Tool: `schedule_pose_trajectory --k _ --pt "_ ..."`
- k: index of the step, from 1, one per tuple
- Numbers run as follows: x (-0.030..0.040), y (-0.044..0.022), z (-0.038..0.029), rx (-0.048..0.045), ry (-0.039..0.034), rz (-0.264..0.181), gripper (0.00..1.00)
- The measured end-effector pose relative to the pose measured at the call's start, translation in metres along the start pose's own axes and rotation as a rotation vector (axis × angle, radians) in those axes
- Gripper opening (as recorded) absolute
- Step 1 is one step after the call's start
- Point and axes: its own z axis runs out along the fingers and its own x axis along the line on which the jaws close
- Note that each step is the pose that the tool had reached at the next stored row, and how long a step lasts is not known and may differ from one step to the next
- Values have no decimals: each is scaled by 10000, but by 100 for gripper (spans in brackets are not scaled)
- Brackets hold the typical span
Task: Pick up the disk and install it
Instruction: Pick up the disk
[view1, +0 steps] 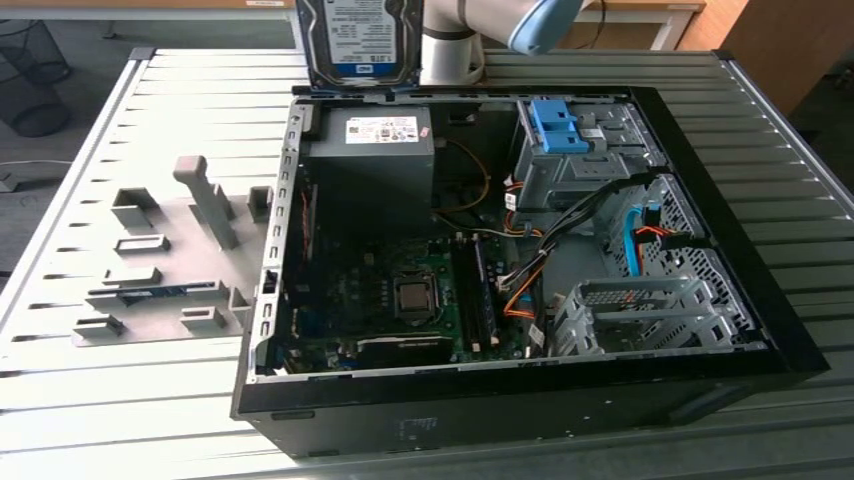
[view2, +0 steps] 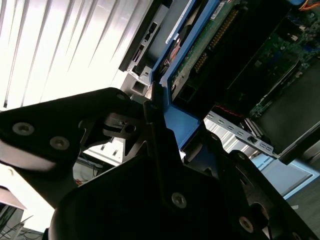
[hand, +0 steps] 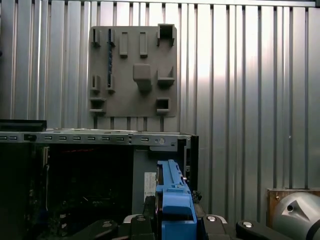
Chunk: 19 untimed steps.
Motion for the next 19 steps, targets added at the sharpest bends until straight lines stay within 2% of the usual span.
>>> schedule_pose_trajectory --k 2,5,19 --pt "0 -39 0 0 0 -1 36" --pt "14 -47 -1 0 0 2 36" --pt "279 -48 -4 3 25 107 36"
